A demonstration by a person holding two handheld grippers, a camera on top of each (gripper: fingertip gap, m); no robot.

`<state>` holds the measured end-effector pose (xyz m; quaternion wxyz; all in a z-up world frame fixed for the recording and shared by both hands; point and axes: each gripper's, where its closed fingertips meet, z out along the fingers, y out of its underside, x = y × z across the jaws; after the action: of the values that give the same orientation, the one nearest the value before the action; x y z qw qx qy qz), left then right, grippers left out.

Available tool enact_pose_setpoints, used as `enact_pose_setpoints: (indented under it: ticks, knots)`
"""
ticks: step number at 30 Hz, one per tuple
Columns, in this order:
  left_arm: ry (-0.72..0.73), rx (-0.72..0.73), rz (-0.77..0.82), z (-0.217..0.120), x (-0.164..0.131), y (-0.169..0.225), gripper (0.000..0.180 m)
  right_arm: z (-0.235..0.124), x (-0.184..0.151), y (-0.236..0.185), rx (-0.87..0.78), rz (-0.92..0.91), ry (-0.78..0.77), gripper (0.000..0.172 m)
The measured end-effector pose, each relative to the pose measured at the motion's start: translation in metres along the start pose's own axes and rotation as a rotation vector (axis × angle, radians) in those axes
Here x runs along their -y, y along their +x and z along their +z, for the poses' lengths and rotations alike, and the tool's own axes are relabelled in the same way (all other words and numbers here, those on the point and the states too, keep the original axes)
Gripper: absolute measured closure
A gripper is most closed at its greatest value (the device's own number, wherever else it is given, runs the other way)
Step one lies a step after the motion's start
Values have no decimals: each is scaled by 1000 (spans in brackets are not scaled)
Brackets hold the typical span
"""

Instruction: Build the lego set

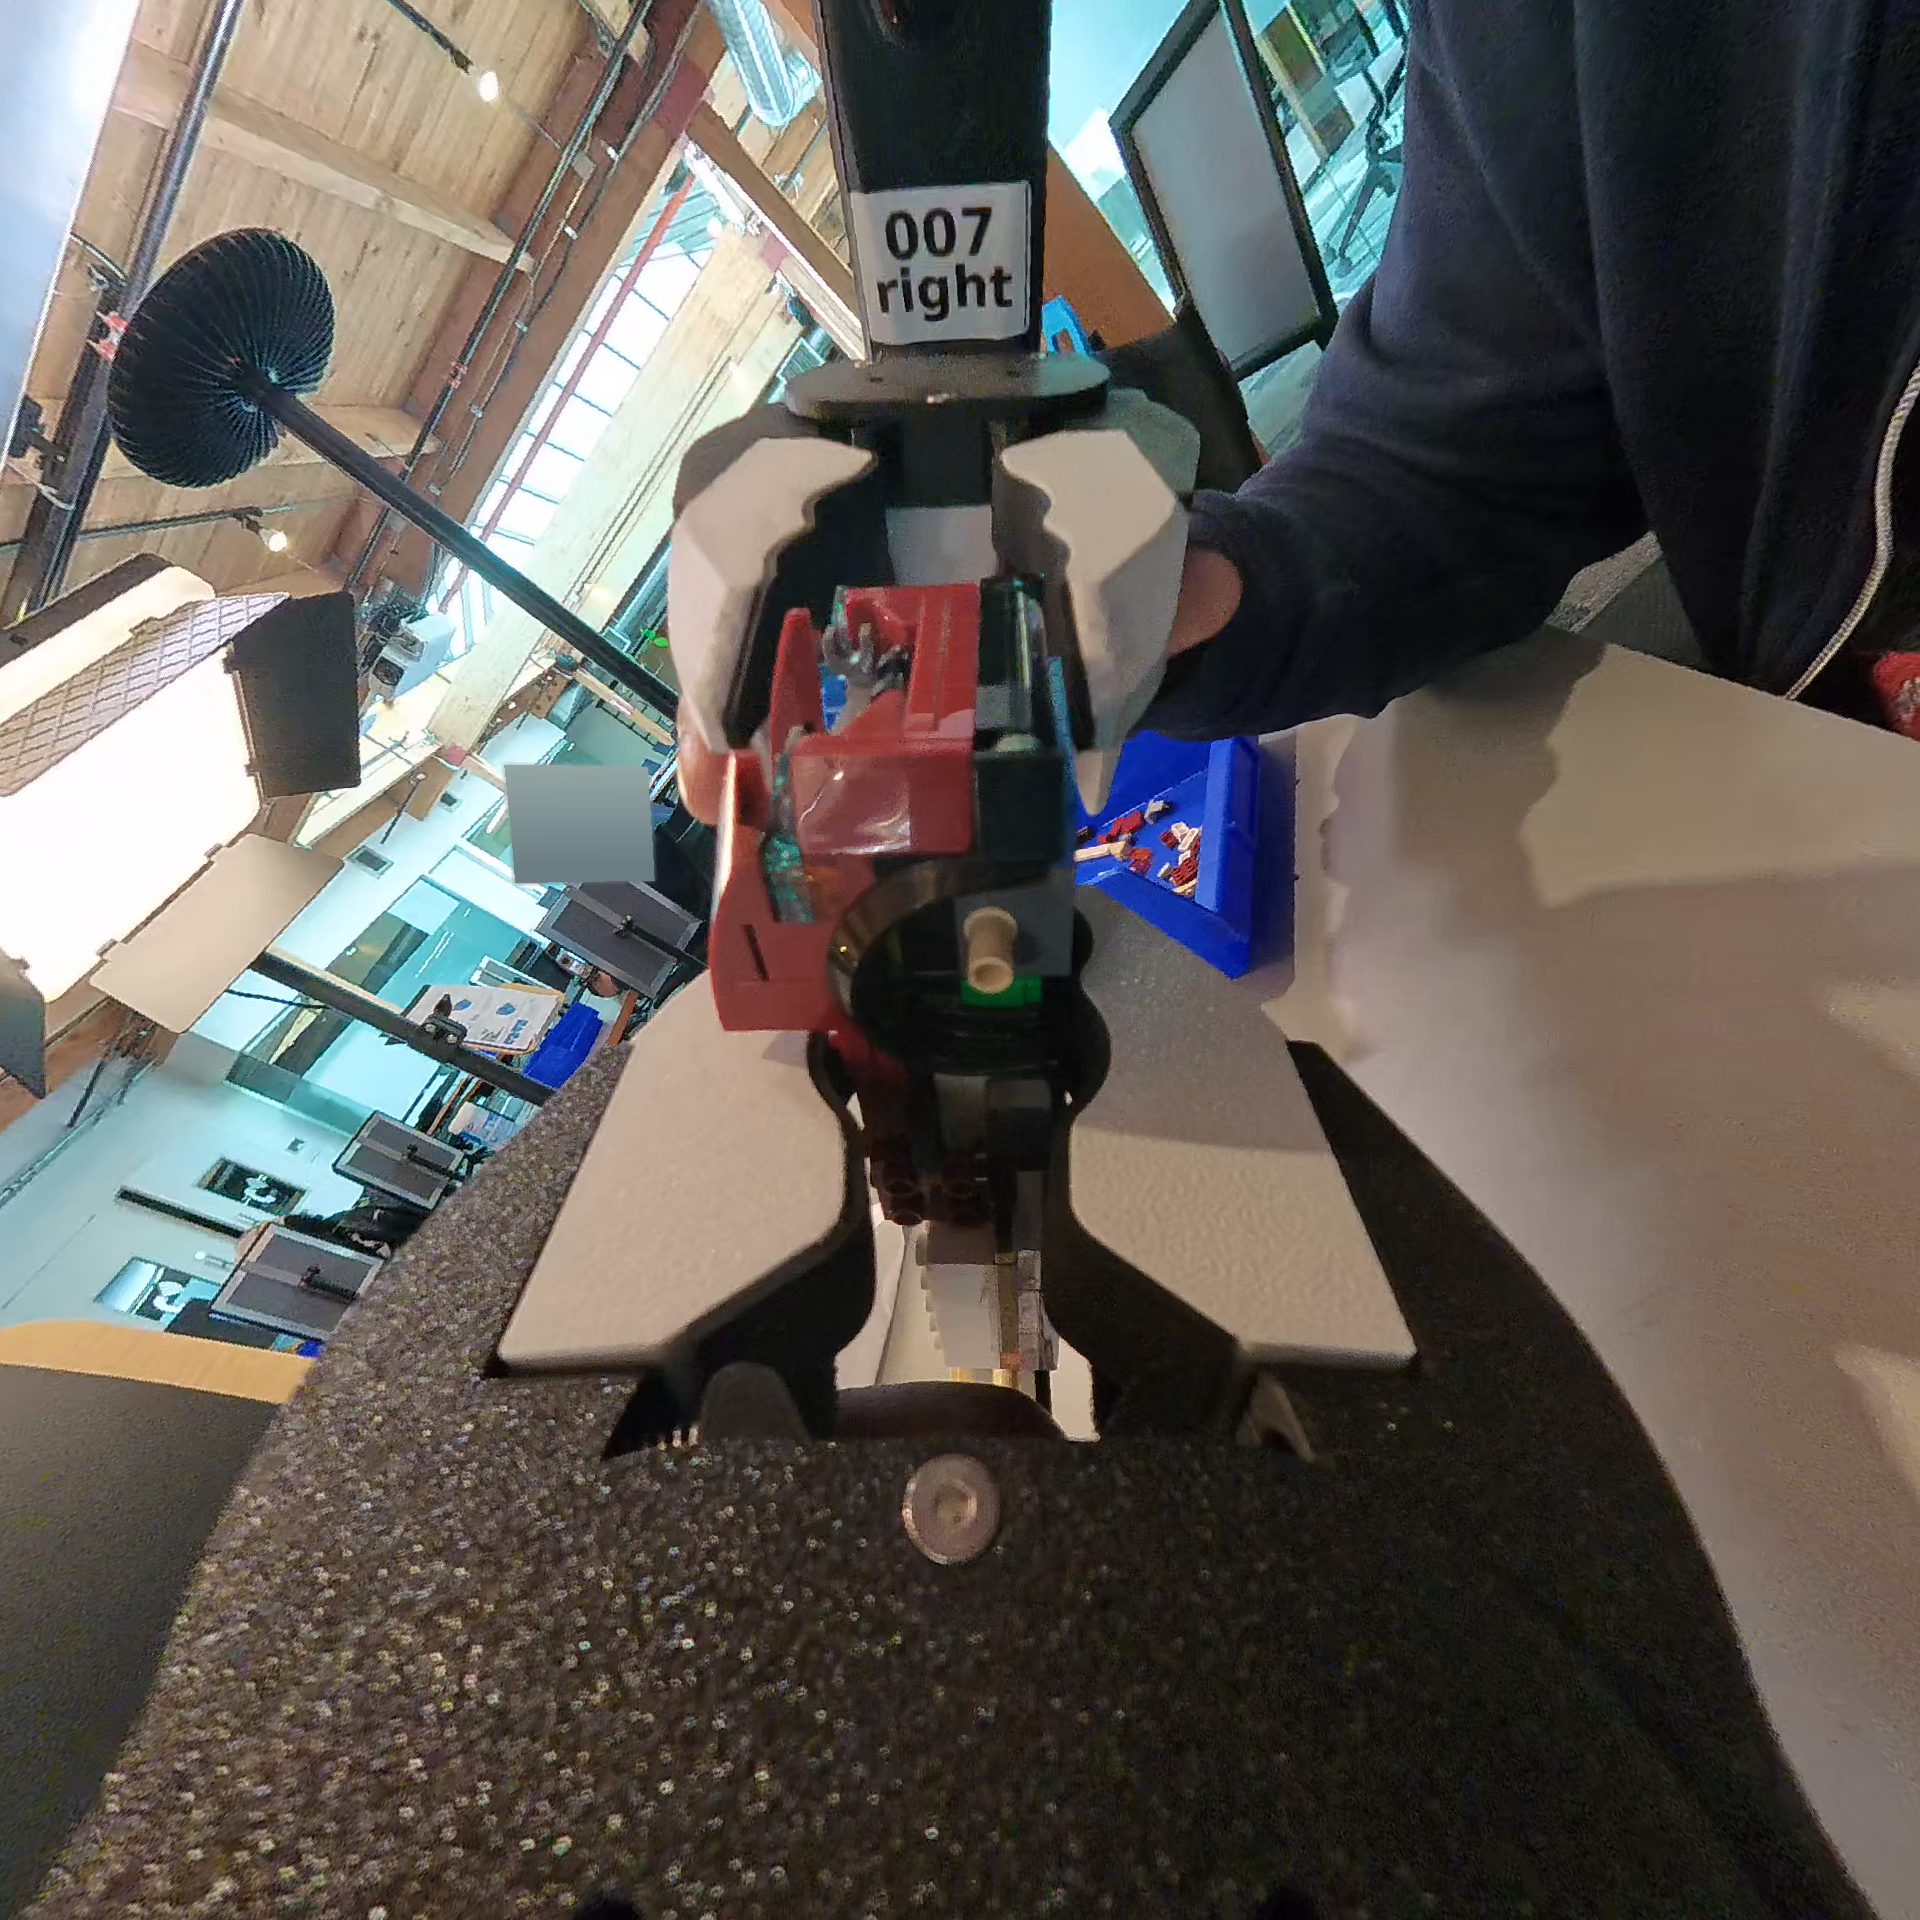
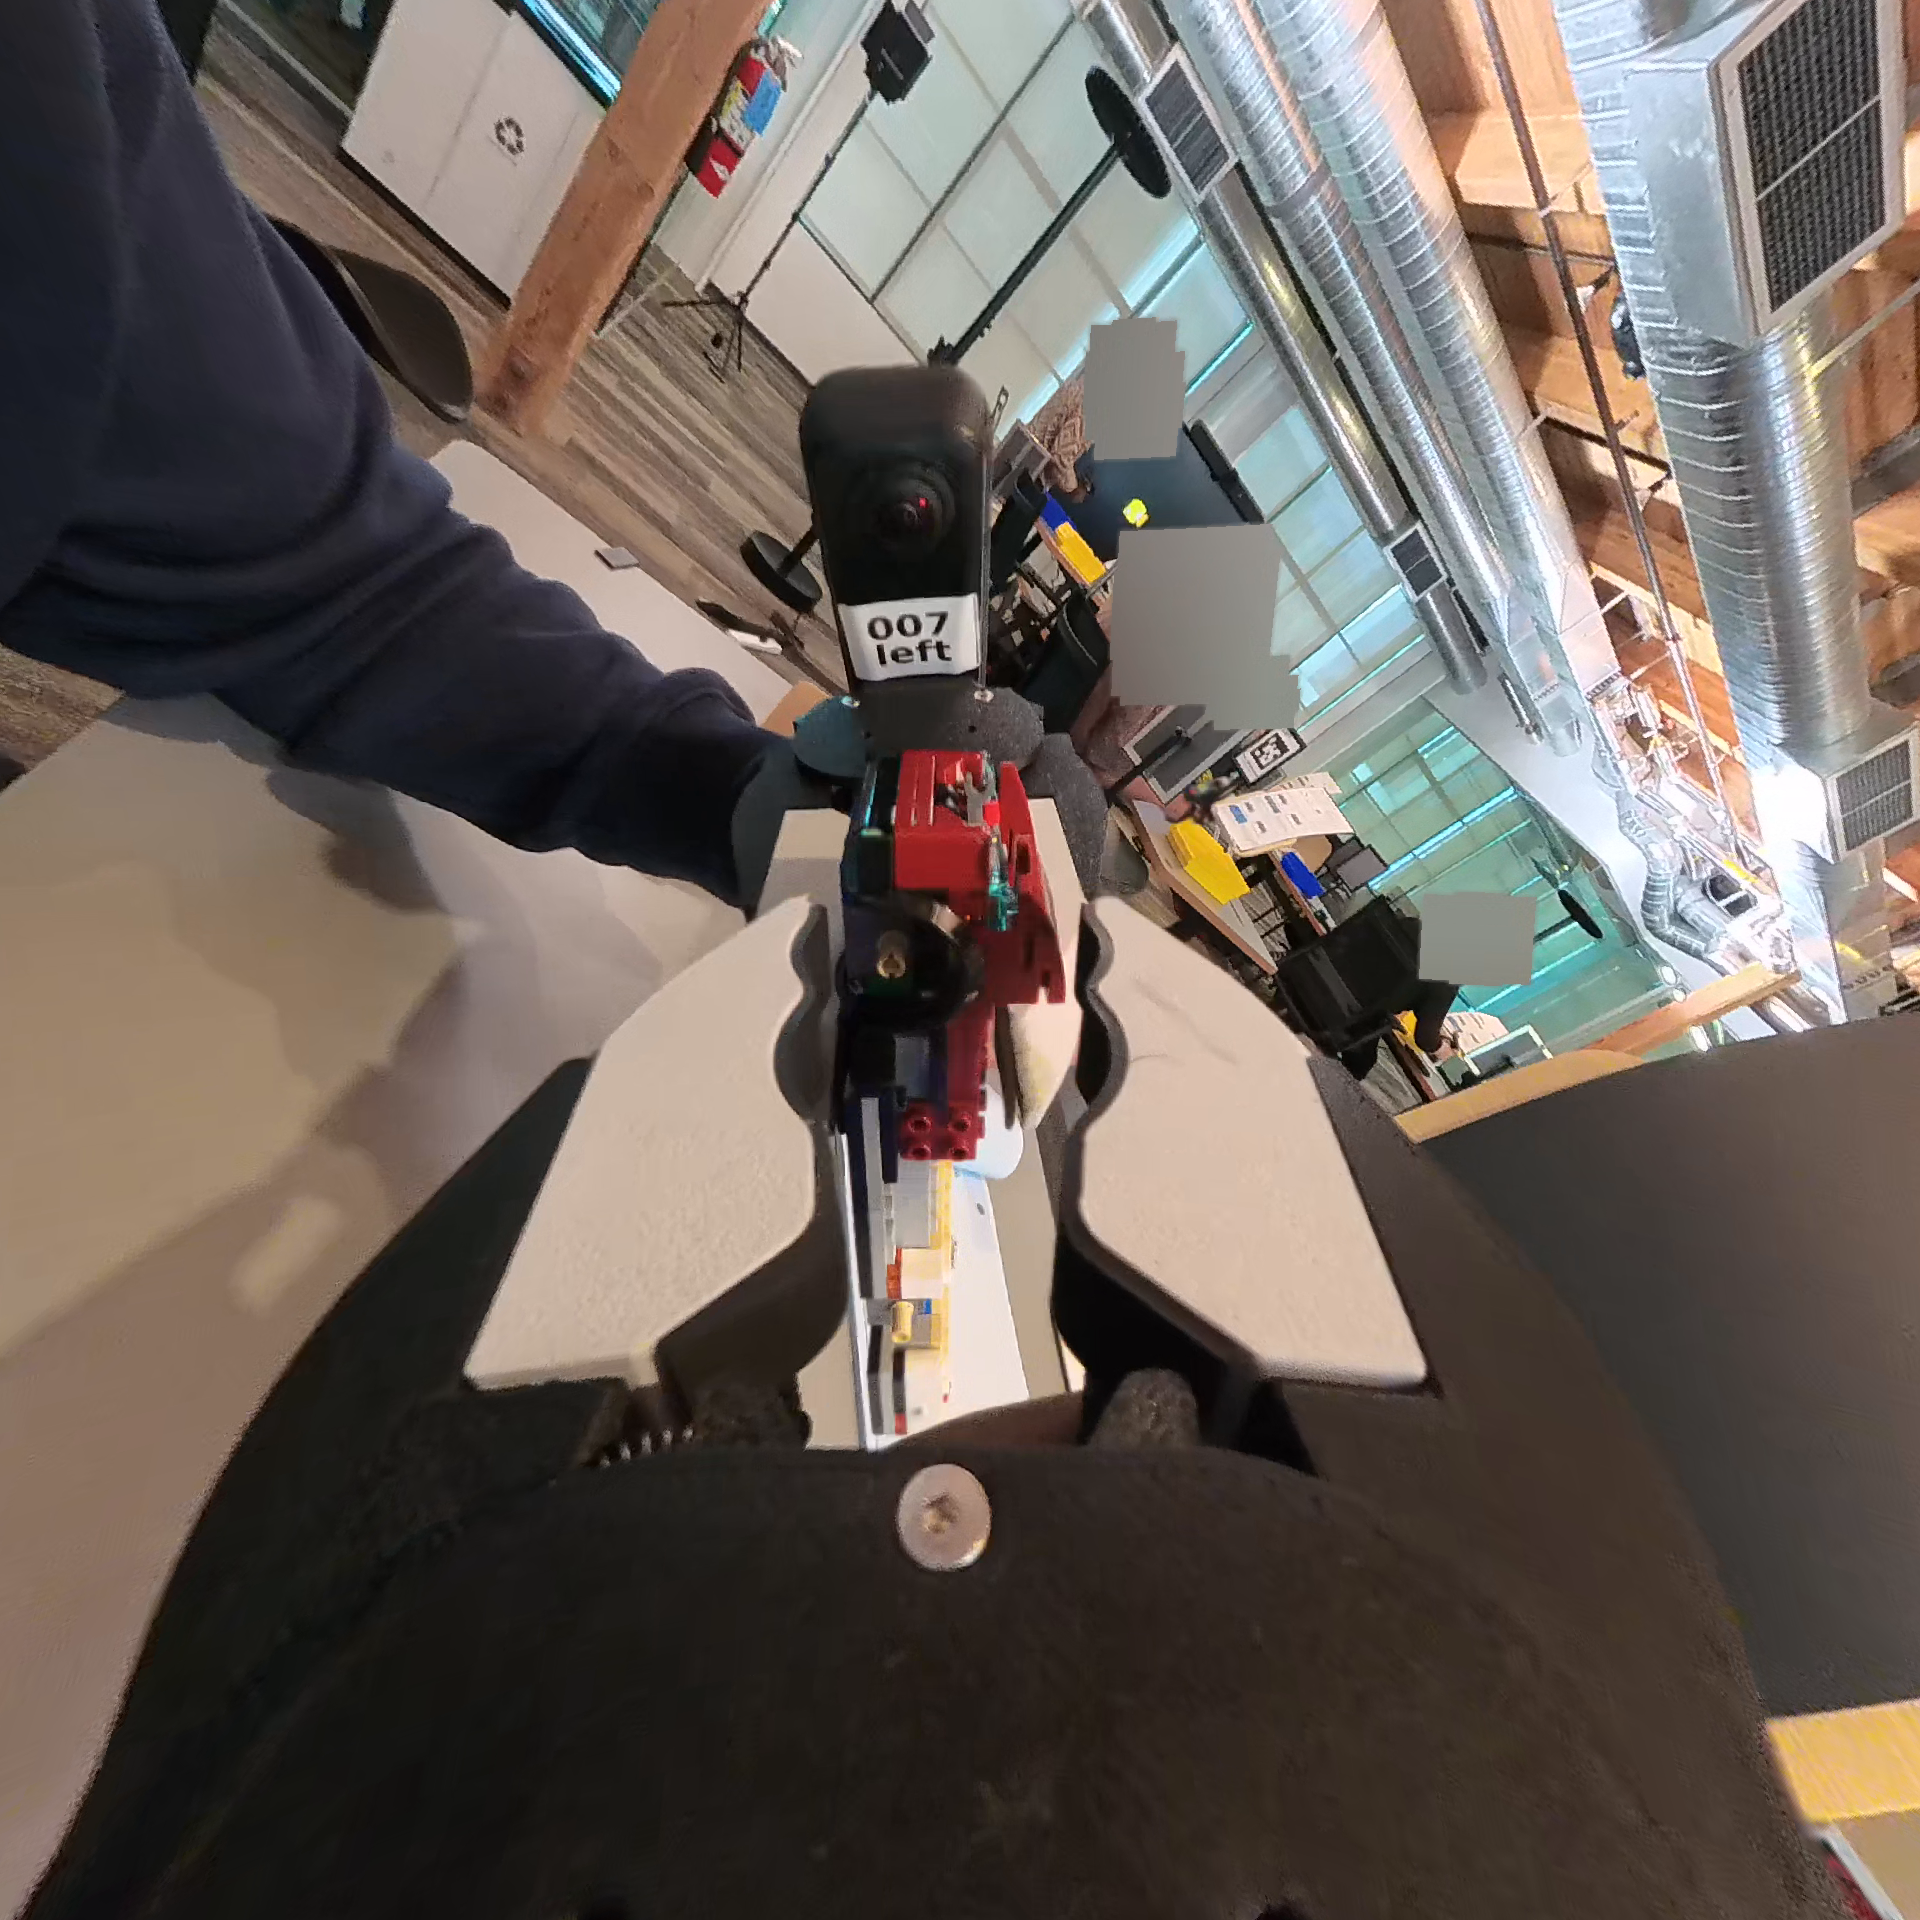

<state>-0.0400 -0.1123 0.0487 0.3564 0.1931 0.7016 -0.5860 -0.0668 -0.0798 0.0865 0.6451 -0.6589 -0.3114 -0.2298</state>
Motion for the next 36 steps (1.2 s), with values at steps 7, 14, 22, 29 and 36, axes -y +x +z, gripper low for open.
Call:
enact_pose_setpoints:
  ticks: [7, 14, 22, 29, 36]
  knots:
    - [-2, -1, 1, 1, -1, 1, 145, 3, -5, 0, -7, -4, -15, 129]
    - [5, 6, 2, -1, 0, -1, 145, 3, -4, 0, -26, -22, -9, 130]
    - [0, -6, -5, 0, -1, 1, 145, 3, -6, -1, -11, -28, -29, 131]
    - [1, -13, -9, 0, -2, 2, 145, 4, -6, -2, -12, -58, -27, 131]
    - [-17, -41, -6, 4, -6, 8, 146, 3, -8, -8, 23, -84, -43, 132]
